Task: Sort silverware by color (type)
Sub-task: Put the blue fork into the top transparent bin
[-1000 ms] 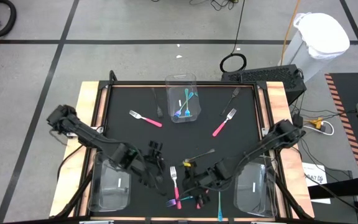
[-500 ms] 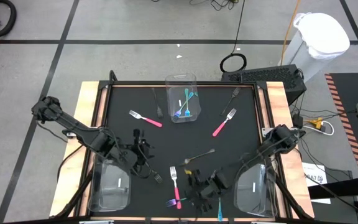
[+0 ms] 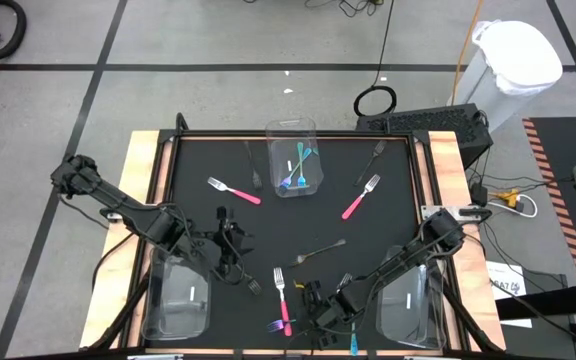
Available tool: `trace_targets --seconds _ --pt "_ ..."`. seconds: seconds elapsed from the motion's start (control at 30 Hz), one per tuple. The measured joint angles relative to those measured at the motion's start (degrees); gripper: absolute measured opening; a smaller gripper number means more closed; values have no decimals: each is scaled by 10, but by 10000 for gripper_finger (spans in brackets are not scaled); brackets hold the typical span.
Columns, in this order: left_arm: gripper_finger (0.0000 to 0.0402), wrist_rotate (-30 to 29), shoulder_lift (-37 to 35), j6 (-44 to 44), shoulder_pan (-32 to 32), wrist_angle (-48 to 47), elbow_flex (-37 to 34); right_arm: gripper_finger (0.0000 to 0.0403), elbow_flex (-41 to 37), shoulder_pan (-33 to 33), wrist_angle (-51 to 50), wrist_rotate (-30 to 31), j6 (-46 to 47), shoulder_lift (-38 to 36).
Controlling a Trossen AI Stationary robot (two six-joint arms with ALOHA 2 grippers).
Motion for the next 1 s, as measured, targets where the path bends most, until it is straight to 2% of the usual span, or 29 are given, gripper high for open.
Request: trace_targets --seconds 0.2,0.7,0.8,1.0 --pt "157 1 0 0 0 1 0 181 0 0 0 0 -3 1" --pt "157 1 0 1 0 1 0 22 -1 -12 -2 -6 -49 3" --pt "157 1 0 1 0 1 0 10 -2 -15 -4 -8 -63 -1" --pt "157 1 0 1 0 1 0 17 -5 -18 -29 -2 -97 -30"
